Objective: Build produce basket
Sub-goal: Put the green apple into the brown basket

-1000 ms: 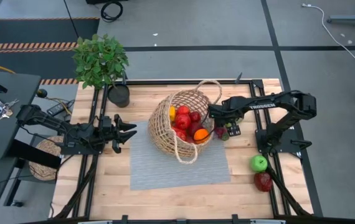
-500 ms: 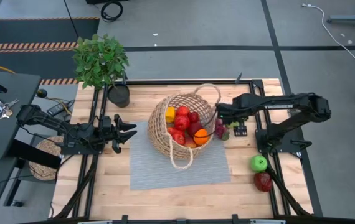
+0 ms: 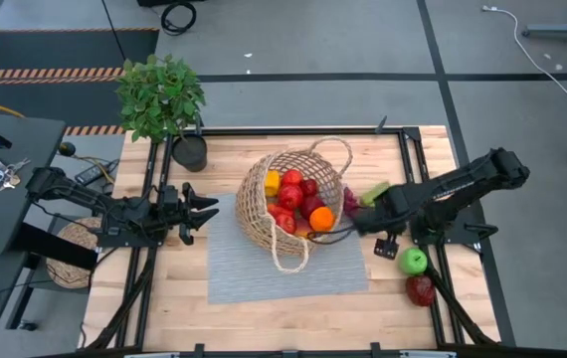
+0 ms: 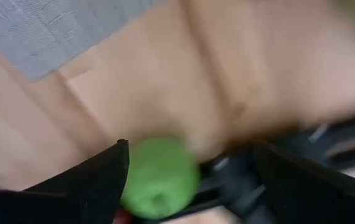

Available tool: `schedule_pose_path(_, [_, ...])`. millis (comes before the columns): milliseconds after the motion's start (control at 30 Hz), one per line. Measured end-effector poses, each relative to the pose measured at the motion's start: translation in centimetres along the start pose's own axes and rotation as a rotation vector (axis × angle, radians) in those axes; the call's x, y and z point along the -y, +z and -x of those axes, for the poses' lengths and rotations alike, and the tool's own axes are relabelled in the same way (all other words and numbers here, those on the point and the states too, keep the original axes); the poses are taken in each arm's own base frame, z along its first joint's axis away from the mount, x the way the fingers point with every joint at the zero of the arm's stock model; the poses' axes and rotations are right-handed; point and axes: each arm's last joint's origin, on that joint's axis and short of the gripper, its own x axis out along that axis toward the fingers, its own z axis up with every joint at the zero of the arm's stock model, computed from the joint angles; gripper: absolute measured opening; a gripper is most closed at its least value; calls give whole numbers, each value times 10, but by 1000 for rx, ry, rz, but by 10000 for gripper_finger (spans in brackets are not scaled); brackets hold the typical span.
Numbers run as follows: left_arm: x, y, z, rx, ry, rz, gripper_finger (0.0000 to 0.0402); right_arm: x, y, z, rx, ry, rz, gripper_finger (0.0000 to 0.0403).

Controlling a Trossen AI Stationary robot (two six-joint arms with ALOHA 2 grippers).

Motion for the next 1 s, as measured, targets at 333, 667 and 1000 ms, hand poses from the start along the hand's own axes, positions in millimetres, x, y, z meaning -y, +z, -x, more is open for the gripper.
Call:
schedule_pose_path(333, [0, 0, 0, 0, 0, 0, 160, -25, -43, -10, -152, -79, -263, 347])
schedule_pose_path(667, [0, 0, 0, 1, 0, 1, 160, -30, -74, -49, -83, -142, -361, 347])
schedule_pose_path(1000, [0, 0, 0, 0, 0, 0, 160, -26, -87, -68, -21, -78, -433, 347])
